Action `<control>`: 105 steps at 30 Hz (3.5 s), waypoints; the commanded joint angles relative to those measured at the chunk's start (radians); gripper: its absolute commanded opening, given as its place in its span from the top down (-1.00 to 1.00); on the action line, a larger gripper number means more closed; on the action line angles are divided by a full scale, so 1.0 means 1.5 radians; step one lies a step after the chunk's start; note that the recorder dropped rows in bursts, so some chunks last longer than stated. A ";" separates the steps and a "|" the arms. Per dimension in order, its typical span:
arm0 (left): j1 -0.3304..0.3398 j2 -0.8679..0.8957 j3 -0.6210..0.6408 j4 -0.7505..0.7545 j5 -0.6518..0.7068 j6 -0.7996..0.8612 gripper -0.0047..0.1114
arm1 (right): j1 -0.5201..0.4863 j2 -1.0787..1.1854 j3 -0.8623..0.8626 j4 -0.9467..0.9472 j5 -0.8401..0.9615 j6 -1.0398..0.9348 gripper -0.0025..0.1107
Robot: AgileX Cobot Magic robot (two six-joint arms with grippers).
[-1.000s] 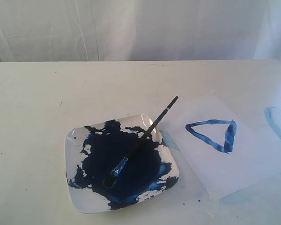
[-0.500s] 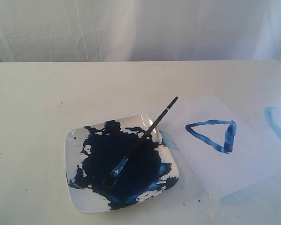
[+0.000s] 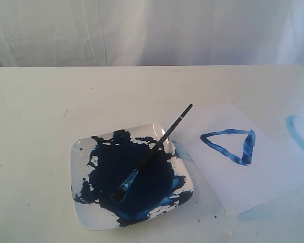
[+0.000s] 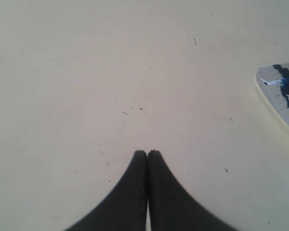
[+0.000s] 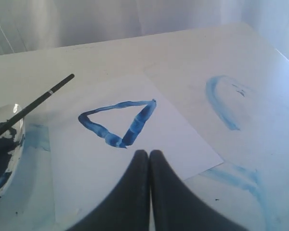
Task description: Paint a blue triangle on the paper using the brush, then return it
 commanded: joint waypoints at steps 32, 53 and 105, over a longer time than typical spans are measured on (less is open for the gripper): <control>0.003 -0.003 0.004 0.001 -0.001 -0.004 0.92 | -0.090 -0.003 0.001 -0.045 -0.024 -0.014 0.96; 0.003 -0.003 0.004 0.001 -0.001 -0.004 0.92 | -0.121 -0.003 0.001 -0.045 -0.023 -0.014 0.96; 0.020 -0.003 0.004 0.001 -0.001 -0.004 0.92 | -0.097 -0.003 0.001 -0.045 -0.020 -0.014 0.96</control>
